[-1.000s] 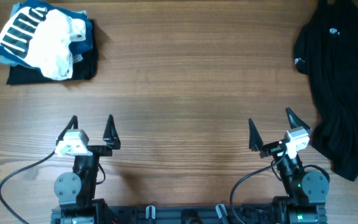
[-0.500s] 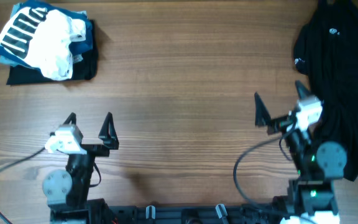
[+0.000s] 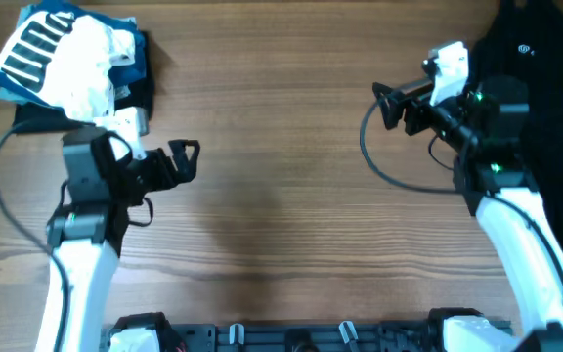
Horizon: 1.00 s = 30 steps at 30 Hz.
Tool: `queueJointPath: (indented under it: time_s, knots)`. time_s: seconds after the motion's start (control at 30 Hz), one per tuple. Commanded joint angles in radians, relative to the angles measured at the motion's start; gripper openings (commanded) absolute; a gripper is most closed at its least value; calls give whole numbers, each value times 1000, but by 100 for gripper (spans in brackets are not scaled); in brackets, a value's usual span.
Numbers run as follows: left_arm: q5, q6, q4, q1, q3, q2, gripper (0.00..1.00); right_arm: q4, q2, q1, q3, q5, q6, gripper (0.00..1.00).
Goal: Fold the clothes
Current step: 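Reach the right gripper to the black polo shirt and grasp it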
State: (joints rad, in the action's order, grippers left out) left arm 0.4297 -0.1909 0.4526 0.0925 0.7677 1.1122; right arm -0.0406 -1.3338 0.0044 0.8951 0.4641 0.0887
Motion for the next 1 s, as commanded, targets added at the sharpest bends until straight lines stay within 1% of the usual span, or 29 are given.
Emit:
queueJointPath:
  time_s: [0.0, 0.03, 0.07, 0.1, 0.13, 0.17, 0.2, 0.27, 0.3, 0.33, 0.37, 0.43, 0.5, 0.57, 0.63, 0.7, 0.77, 0.9, 0.97]
  knots:
    - [72, -82, -16, 3, 9, 127, 100, -23, -86, 5, 28, 90, 14, 100]
    - [72, -122, -28, 3, 9, 170, 100, -34, -101, 5, 28, 92, -15, 100]
    - [79, -175, -54, 3, 9, 209, 100, -46, -113, 4, 28, 91, -77, 100]
    - [96, -175, -89, 1, 9, 230, 100, -50, -116, 2, 28, 70, -73, 100]
    - [143, -145, -136, -6, 11, 248, 99, -49, -118, -5, 28, -13, -103, 100]
    - [149, -146, -159, -13, 28, 259, 99, -49, -119, -15, 28, -98, -118, 100]
    - [123, -146, -162, -32, 59, 264, 99, -52, -119, -30, 29, -180, -118, 100]
    - [23, -146, -153, -85, 129, 264, 99, -61, -131, -72, 45, -298, -117, 100]
    - [-41, -146, -144, -118, 167, 264, 99, -74, -150, -100, 70, -366, -114, 98]
    - [-140, -146, -134, -170, 212, 264, 100, -90, -184, -136, 119, -441, -114, 97]
    - [-216, -146, -134, -212, 237, 264, 99, -81, -219, -164, 172, -460, -114, 96]
    - [-343, -146, -139, -304, 256, 264, 99, -29, -324, -225, 310, -460, -117, 93]
    - [-383, -146, -130, -357, 255, 268, 99, 18, -413, -258, 394, -462, -117, 91]
    - [-419, -146, -119, -423, 255, 283, 99, 84, -543, -315, 487, -465, -114, 90]
    - [-440, -146, -123, -452, 255, 310, 99, 82, -596, -348, 489, -463, -114, 88]
    - [-443, -147, -124, -462, 255, 346, 99, 82, -652, -374, 489, -438, -85, 85]
    - [-442, -158, -124, -462, 255, 396, 99, 87, -703, -381, 489, -370, -34, 75]
    - [-442, -158, -124, -462, 255, 439, 99, 96, -704, -317, 489, -391, 28, 70]
    - [-443, -158, -136, -462, 255, 439, 100, 107, -723, -276, 489, -425, 40, 62]
